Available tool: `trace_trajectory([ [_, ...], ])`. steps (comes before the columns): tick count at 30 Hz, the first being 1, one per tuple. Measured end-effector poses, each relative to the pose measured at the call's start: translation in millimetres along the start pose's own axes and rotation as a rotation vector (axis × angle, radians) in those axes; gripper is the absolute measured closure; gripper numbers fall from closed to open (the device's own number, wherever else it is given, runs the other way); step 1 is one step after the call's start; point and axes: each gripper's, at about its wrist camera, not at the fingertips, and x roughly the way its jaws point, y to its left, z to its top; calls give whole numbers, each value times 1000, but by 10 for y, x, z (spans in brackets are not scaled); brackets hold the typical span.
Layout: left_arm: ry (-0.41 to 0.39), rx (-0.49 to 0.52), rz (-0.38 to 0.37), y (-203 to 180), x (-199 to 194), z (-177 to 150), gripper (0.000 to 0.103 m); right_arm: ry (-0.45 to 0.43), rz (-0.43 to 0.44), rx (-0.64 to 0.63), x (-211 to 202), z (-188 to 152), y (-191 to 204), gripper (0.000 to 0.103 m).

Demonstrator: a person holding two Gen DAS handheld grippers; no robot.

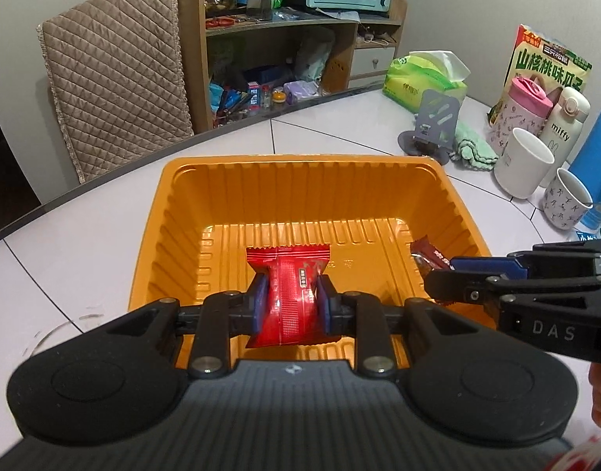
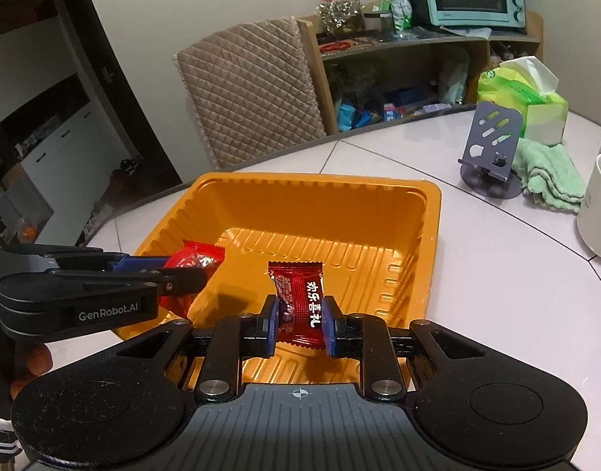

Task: Organize snacks
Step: 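Carry both candies over the orange tray with both tools, then open the left tool and the right tool to drop candies into the tray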

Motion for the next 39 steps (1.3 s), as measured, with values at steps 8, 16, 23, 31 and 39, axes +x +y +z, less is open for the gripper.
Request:
trace_trajectory([
  [8, 5, -9, 1, -9, 48, 48, 78, 10, 1, 8, 43, -3, -57, 80],
  [16, 7, -36, 17, 94, -32, 53, 77, 20, 8, 11, 58, -19, -79, 80],
  [23, 2, -75, 42, 221, -173, 23, 74, 24, 23, 8, 118, 4, -57, 79],
  [31, -13, -120, 67, 301, -389, -10, 67, -66, 42, 19, 54, 83, -33, 41],
  [39, -37, -157, 85, 291, -723, -73, 59, -60, 49, 35, -171, 92, -103, 41],
])
